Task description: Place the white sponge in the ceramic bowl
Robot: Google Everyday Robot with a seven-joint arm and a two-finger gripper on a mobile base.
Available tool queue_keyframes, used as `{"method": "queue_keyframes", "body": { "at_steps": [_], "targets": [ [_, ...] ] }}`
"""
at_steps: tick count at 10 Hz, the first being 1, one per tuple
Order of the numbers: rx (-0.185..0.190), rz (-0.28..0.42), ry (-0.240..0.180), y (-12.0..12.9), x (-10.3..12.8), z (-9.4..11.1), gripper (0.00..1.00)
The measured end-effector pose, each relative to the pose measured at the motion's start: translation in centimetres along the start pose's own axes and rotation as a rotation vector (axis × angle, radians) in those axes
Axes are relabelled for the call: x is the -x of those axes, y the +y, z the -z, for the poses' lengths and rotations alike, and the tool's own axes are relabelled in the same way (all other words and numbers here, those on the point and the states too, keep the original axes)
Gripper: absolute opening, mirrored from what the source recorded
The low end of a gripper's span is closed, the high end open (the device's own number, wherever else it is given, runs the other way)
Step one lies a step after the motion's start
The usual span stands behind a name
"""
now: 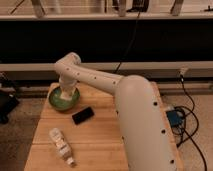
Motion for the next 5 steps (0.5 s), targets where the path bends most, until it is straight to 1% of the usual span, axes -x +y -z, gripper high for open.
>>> {"method": "queue_keyframes", "body": {
  "at_steps": [2, 3, 4, 5],
  "targets": [
    [-0.019, 0.022, 0.01, -0.52, 0.05, -0.03, 0.8],
    [-0.065, 0.041, 0.003, -0.67, -0.06, 0.39, 0.8],
    [-0.118, 0.032, 0.004, -0.29, -0.25, 0.58, 0.8],
    [-0.134, 0.029, 0.006, -0.28, -0.26, 0.62, 0.8]
  ]
}}
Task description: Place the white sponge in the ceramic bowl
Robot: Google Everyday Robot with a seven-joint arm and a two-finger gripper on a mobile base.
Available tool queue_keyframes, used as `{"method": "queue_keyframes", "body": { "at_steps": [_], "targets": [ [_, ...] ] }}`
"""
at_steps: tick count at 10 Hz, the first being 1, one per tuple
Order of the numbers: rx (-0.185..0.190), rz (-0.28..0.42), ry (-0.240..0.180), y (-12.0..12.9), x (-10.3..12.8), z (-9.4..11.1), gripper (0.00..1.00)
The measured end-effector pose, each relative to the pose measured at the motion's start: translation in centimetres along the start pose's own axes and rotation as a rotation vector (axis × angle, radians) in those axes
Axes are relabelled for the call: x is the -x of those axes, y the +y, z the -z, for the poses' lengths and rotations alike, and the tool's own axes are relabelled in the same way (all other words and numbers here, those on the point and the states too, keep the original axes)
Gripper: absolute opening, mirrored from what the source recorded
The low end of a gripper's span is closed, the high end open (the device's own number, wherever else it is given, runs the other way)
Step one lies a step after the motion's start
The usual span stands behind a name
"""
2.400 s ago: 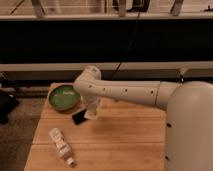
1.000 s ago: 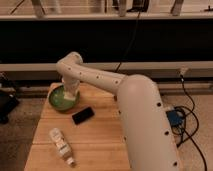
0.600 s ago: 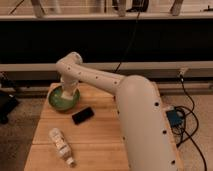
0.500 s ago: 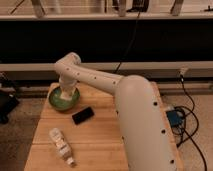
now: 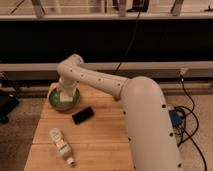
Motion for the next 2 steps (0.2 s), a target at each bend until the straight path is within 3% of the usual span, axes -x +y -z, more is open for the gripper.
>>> {"method": "queue_keyframes", "body": {
  "at_steps": [2],
  "targets": [
    [0.062, -0.003, 0.004, -0.36, 0.1, 0.05, 0.74]
  ]
}}
